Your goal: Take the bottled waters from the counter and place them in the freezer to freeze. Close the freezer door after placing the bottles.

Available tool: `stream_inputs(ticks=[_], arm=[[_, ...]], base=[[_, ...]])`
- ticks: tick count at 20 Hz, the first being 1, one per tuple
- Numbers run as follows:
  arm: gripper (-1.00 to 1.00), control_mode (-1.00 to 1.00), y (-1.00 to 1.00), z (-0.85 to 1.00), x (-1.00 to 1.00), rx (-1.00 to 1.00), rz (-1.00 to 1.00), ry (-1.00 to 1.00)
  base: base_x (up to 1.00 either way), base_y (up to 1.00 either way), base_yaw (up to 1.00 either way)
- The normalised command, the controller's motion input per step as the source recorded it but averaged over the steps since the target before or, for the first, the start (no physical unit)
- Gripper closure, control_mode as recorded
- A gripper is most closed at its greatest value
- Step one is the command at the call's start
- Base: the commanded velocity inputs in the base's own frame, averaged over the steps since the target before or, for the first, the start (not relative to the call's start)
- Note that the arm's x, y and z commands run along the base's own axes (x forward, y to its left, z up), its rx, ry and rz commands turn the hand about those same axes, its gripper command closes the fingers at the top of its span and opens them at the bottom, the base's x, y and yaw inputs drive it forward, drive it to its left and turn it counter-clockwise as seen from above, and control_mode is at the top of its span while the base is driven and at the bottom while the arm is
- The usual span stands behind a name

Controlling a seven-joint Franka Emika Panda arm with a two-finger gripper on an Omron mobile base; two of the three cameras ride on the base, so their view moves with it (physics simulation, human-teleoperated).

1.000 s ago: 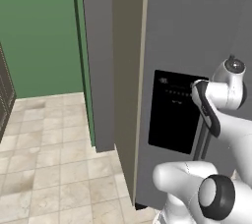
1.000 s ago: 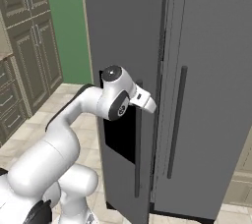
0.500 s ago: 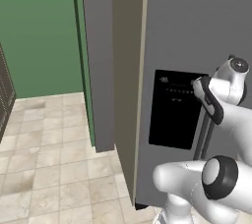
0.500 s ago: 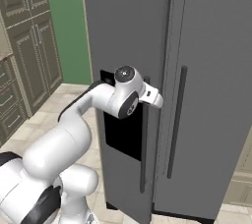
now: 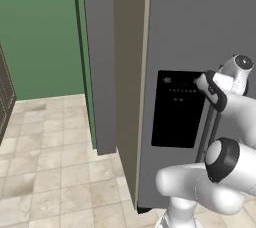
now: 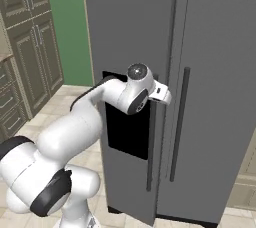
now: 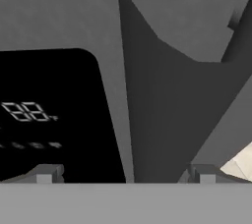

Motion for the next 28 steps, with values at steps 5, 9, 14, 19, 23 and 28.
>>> stream_inputs(ticks=[5,9,14,19,23,28], arm=[[-1.0,-1.0,0.0,0.0,0.34,0.0,0.01,0.0],[-1.0,-1.0,0.0,0.0,0.35,0.0,0.02,0.0],[-1.0,-1.0,0.0,0.0,0.35,0.0,0.03,0.0],[-1.0,-1.0,0.0,0.0,0.33,0.0,0.04,-0.02],[-1.0,-1.0,0.0,0.0,0.28,0.0,0.04,-0.06],[-1.0,-1.0,0.0,0.0,0.25,0.0,0.01,-0.06]], base=[[0.0,0.0,0.0],[0.0,0.0,0.0],[0.0,0.0,0.0],[0.0,0.0,0.0],[0.0,0.0,0.0],[0.0,0.0,0.0]])
